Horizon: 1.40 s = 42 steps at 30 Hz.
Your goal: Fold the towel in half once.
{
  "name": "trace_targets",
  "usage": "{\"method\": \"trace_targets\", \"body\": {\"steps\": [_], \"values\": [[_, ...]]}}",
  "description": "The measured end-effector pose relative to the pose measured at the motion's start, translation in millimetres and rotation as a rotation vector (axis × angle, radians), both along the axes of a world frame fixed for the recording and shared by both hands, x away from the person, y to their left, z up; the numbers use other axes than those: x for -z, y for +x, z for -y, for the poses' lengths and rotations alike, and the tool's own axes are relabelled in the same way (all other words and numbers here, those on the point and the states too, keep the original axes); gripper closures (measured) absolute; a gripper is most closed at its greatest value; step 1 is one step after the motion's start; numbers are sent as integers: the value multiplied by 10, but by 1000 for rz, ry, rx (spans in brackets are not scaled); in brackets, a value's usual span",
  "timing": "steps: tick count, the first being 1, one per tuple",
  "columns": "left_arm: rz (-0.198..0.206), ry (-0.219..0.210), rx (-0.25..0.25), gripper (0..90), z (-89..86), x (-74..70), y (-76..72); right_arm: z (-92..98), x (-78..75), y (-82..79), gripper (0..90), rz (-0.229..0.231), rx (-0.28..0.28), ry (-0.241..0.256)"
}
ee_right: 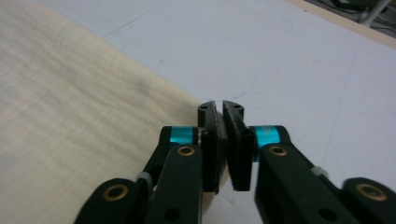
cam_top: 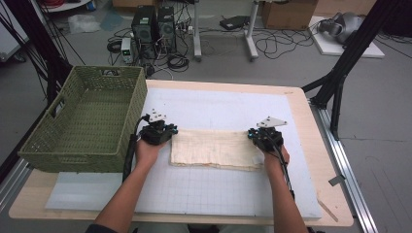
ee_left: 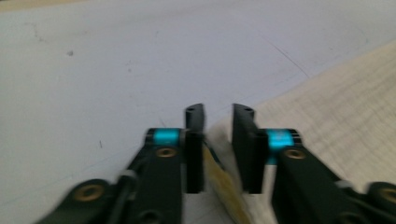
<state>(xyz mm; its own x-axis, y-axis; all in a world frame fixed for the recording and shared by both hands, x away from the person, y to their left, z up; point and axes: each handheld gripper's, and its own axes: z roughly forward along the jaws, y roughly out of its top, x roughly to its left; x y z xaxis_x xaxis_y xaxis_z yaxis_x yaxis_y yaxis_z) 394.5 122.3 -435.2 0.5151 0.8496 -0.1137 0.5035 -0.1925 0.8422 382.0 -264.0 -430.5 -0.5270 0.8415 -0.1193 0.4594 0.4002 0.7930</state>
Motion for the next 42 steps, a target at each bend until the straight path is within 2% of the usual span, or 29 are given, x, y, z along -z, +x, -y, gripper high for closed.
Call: {"method": "trace_targets", "body": {"steps": [2, 5, 8, 11, 12, 14, 16, 19, 21, 24, 27, 28, 31, 34, 36, 38, 42], "values": [[-23, -34, -15, 527, -31, -22, -16, 27, -1, 1, 640, 1, 27, 45], [26, -35, 13, 518, -75, -66, -109, 99, -47, -38, 557, 4, 35, 66], [43, -52, 48, 520, -126, -69, -216, 162, -118, -132, 546, 27, 17, 78], [40, -66, 93, 542, -138, -30, -327, 208, -160, -254, 544, 47, -16, 95], [37, -63, 110, 558, -136, -14, -360, 221, -164, -294, 547, 47, -27, 98], [6, -48, 141, 572, -115, -5, -404, 234, -158, -373, 558, 34, -55, 89], [26, -49, 163, 578, -102, -4, -468, 239, -143, -471, 566, 27, -91, 91], [20, -30, 189, 582, -95, 5, -544, 229, -108, -644, 595, 21, -149, 75], [20, -38, 201, 579, -93, 8, -586, 227, -70, -745, 616, 8, -179, 82], [3, -20, 218, 580, -66, 38, -627, 218, 9, -837, 627, -33, -234, 112], [-35, -4, 225, 581, -45, 112, -657, 166, 90, -869, 658, -79, -280, 94], [-40, 3, 223, 584, -39, 126, -667, 154, 109, -873, 699, -88, -283, 76], [-45, 23, 217, 590, -31, 143, -674, 148, 130, -853, 793, -99, -289, 76], [-39, 48, 213, 644, -21, 149, -684, 113, 166, -853, 866, -110, -297, 32], [-22, 77, 217, 746, -21, 145, -696, 109, 158, -856, 880, -101, -299, 37], [-10, 80, 216, 863, -32, 137, -708, 119, 133, -860, 882, -90, -299, 46], [22, 59, 198, 889, -72, 82, -722, 128, 60, -892, 882, -60, -301, 64]]}}
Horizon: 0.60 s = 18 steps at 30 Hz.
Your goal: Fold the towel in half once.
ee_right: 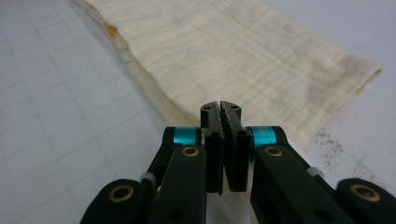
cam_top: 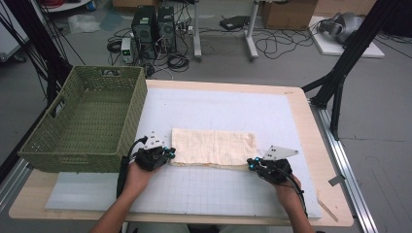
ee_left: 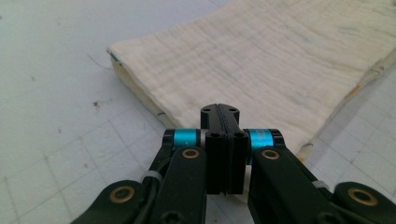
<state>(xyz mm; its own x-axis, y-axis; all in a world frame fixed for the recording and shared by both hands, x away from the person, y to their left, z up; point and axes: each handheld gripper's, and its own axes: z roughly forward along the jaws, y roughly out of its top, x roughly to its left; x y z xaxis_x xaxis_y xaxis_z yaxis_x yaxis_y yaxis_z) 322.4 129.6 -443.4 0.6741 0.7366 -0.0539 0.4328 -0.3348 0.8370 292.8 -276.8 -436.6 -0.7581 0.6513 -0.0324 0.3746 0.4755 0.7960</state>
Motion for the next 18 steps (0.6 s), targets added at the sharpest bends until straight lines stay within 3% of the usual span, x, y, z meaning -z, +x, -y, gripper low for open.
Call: {"method": "trace_targets", "body": {"steps": [4, 6, 9, 11, 14, 16, 18], "values": [[5, -22, -15, 895, -70, -35, 3, -2, -71, -37, 882, 10, -26, 13], [-2, -14, -17, 895, -95, -26, 5, -15, -55, -53, 882, -23, -52, 22], [-3, -31, -26, 881, -99, -17, -2, -55, 15, -57, 881, -35, -60, -62], [-20, -62, -32, 779, -98, -19, 0, -37, 52, -44, 862, -52, -44, -73], [-58, -75, -17, 632, -81, -4, 5, 30, 28, -39, 777, -48, -27, -33], [-72, -60, -9, 610, -41, 25, 2, 85, -3, -42, 749, -37, -4, 8], [-69, -13, 10, 645, -15, 46, -5, 135, -26, -46, 738, -26, 18, 26]]}}
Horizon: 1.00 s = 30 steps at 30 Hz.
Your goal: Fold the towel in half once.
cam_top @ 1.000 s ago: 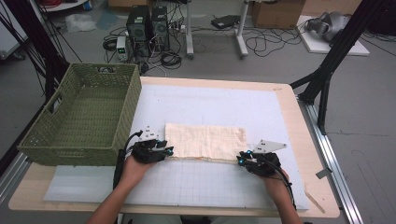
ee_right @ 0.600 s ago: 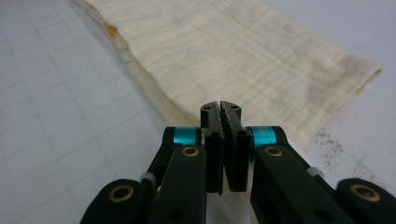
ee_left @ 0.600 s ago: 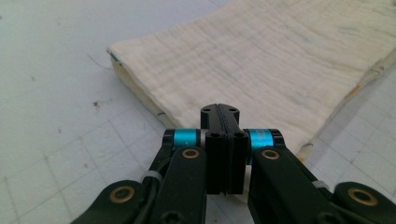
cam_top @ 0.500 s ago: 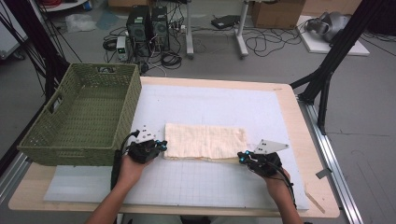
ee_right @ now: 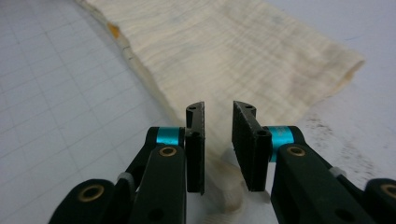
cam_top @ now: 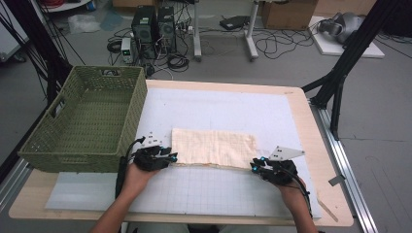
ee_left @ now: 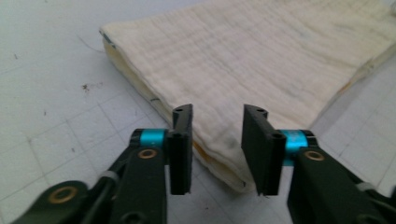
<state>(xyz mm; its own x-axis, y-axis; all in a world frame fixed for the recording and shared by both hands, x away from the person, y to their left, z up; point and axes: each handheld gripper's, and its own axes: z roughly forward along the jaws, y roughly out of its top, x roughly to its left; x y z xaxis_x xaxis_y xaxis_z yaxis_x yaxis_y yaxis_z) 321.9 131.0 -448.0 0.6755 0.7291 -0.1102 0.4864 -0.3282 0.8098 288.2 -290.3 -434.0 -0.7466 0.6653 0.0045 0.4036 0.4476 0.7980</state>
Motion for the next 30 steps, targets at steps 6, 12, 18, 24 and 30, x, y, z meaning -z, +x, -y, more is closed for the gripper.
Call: {"method": "trace_targets", "body": {"steps": [6, 12, 18, 24, 30], "values": [[56, 67, 16, 874, 37, 2, -39, 49, 16, 5, 713, 0, 25, 13], [54, 15, -14, 864, -94, -49, -31, 75, 7, 8, 674, 8, 49, 20], [75, -75, -58, 482, -150, -68, -18, 143, -42, 0, 366, 72, 166, 51], [144, -185, -52, 314, -193, -146, -33, 226, -103, -12, 206, 126, 249, 59], [187, -240, -37, 180, -207, -211, -43, 283, -142, -37, 129, 158, 286, 40]]}}
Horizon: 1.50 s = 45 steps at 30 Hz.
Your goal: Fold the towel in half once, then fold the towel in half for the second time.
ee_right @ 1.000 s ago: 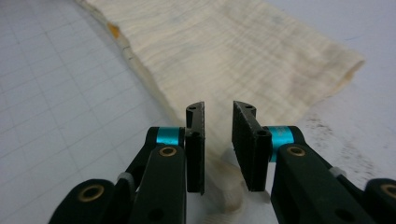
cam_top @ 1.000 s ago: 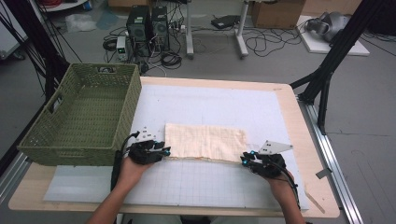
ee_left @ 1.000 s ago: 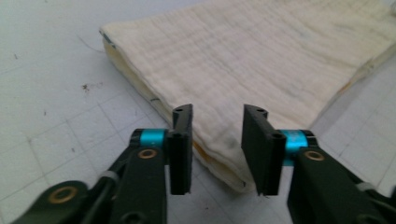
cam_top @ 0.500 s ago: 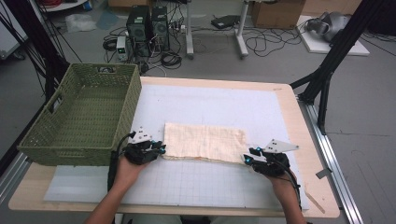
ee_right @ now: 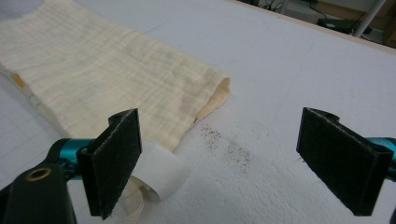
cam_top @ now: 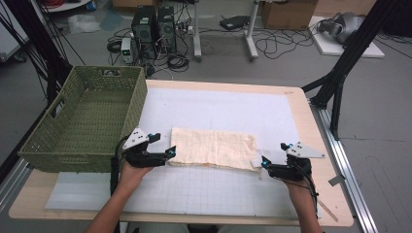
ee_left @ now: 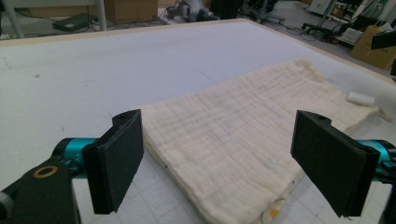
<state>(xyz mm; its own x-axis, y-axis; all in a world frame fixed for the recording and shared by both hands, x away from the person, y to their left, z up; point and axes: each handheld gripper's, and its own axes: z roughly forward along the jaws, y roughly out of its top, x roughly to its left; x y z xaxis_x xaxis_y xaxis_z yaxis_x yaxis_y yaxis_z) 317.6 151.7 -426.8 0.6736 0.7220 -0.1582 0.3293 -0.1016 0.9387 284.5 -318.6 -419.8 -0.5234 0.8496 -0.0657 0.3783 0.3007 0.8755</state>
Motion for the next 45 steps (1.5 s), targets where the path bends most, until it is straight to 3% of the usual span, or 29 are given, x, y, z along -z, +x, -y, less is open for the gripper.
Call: {"method": "trace_targets", "body": {"steps": [5, 16, 25, 31, 38, 45], "values": [[11, -6, 8, 188, -6, -8, 0, 34, -30, 1, 119, 5, 12, 44], [15, 10, -4, 219, -32, -14, -13, 37, -18, 15, 117, -6, 4, 37], [-7, -25, -20, 187, -53, -7, 9, 20, -7, 28, 117, -15, 2, 41], [-11, -27, -37, 179, -60, -16, 21, 11, 16, 29, 117, -29, -2, 41], [-28, -15, -23, 196, -1, -91, 120, 9, 22, 21, 117, -32, -12, 38], [-78, 11, -29, 214, 66, -198, 364, 11, 20, 21, 117, -36, -16, 37]]}}
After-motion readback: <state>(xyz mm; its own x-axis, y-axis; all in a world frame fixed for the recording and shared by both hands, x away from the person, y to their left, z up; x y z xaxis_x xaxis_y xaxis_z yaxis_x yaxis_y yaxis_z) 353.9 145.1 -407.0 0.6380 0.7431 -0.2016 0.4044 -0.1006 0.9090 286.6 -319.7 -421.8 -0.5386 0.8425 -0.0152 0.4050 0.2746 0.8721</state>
